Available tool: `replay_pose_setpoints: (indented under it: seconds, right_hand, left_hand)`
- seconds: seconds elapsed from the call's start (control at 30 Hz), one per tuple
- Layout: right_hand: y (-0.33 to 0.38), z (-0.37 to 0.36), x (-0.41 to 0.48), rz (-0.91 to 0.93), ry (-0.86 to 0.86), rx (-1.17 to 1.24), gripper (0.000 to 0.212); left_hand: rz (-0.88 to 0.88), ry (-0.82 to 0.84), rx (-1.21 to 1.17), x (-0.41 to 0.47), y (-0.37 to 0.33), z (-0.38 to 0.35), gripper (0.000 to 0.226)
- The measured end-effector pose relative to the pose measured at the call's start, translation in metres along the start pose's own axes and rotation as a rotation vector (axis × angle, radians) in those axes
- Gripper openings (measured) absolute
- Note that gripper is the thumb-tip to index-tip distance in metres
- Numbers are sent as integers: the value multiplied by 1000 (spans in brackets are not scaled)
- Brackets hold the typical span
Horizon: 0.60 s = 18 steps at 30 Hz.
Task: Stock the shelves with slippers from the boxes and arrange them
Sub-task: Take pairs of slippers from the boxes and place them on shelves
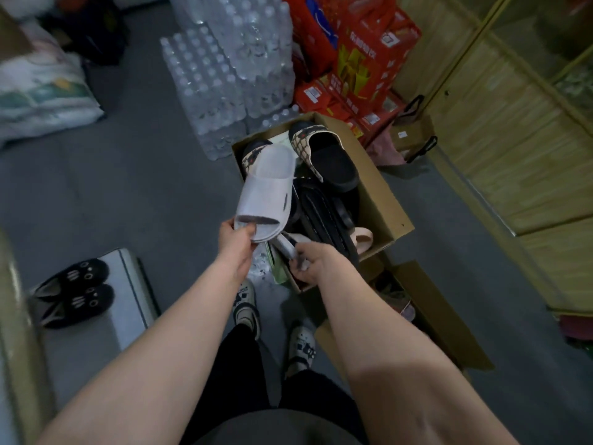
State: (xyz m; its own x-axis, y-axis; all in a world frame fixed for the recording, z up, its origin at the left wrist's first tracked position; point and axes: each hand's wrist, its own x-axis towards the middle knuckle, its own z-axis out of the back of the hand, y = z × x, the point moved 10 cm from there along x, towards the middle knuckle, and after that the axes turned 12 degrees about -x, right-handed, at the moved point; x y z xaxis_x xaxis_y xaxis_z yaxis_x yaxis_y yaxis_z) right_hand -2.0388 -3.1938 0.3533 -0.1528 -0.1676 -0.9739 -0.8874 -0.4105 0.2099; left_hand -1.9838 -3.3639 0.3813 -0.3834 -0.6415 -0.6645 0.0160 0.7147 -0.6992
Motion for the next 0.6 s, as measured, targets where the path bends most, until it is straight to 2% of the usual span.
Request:
replay_pose_setpoints:
  seconds: [0.17,0.33,0.43,0.47,0.53,0.6]
  right_hand:
    - [27,2,-53,63,58,-195,18]
    - [46,9,-84,172,28,-408,17]
    - [41,13,-90,208,41,-458,11]
    - [37,14,-93,214,61,-440,13]
    - [34,16,-97,251,89,-430,34]
    - [33,17,-102,293,102,-458,41]
  left_hand:
    - [-86,1,-287,-33,-21,-4,34]
    - [-141,-4,-380,-55,-34,-9,24]
    - [-127,9,-429,-64,-31,-10,34]
    - [-125,9,-445,-67,-30,-10,35]
    - [-125,6,-484,-73,-31,-11,34]
    - [-114,2,-519,-75,-30,-10,30]
